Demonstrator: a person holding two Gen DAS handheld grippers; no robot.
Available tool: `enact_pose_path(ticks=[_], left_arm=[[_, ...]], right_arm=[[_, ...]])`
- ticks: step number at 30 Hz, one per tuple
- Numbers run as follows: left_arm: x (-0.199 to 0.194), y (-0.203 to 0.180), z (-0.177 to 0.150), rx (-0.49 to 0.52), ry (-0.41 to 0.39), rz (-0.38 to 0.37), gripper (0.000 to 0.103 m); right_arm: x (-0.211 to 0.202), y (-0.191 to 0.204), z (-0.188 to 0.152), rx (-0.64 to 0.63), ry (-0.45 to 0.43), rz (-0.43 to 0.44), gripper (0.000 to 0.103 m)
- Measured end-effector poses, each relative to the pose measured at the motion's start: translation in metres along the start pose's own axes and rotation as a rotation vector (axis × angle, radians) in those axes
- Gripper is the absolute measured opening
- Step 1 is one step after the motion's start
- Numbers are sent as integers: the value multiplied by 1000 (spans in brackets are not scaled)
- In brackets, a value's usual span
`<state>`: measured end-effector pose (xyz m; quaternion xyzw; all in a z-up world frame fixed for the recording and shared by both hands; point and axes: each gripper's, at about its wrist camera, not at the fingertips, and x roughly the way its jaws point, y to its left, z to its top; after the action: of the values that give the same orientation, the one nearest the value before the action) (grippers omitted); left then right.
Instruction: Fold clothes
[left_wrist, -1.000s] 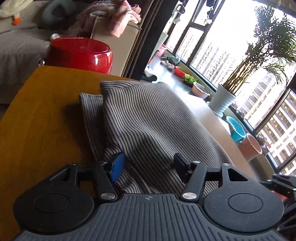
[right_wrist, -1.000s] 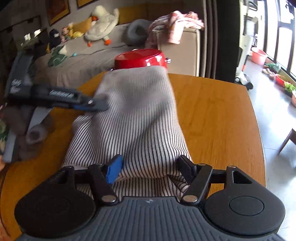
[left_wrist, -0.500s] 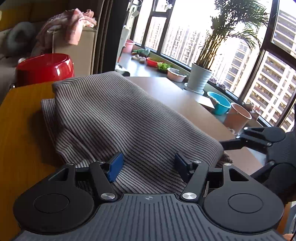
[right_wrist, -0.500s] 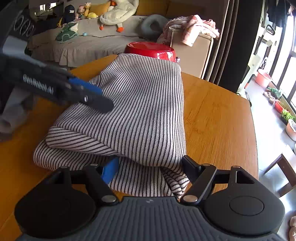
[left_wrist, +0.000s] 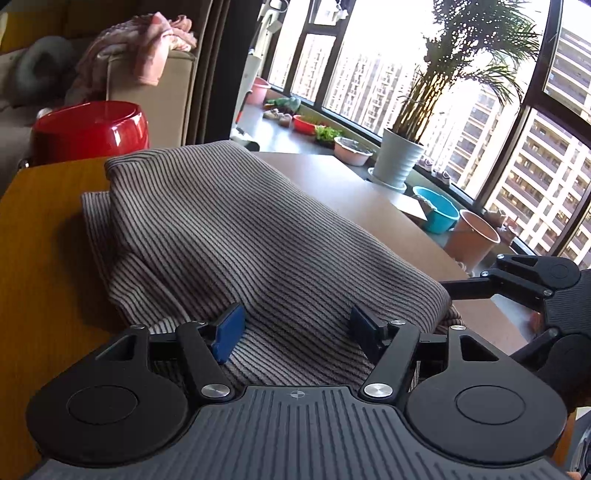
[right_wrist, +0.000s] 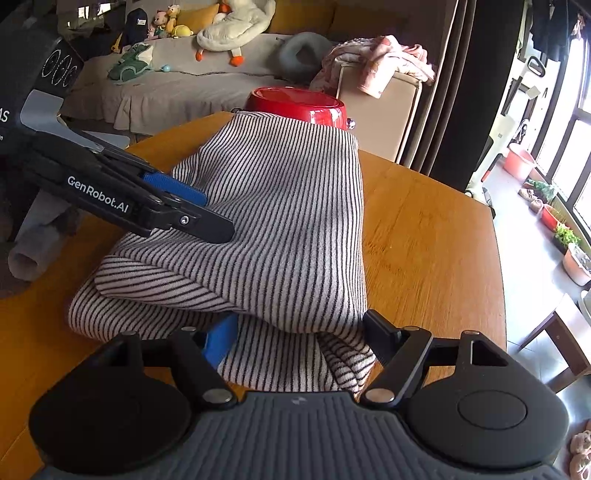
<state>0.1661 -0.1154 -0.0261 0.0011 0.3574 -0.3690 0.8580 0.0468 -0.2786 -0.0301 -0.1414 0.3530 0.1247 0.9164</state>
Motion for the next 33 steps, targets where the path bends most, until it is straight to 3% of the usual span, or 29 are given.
enact_pose_path(ticks=[5,11,15,18,21,24,29,33], left_arm=[[-10,12,1,-52,-32,-25,71],[-55,21,-4,-12,-119,21,83],[-92,1,-17,161,-150,10,96],[-101,-29,-32,390,-121,3,97],[-86,-55,-49,576,-66,37,98],[-63,-65,-60,676,-43,82,98],[-35,-68,-56,712,-59,109,96],[-20,-70,-52,711,-65,95,83]], right_arm=[[-10,32,-4,-259,-62,36,86],[-23,70,-10,-570,-135,80,86],[-1,52,15,-337,-46,189,68],[13,6,39,42,30,340,64],[22,-25,48,271,85,428,60],[23,-31,49,315,96,450,60],[20,-34,48,350,99,470,60],[24,-34,42,372,95,482,60]])
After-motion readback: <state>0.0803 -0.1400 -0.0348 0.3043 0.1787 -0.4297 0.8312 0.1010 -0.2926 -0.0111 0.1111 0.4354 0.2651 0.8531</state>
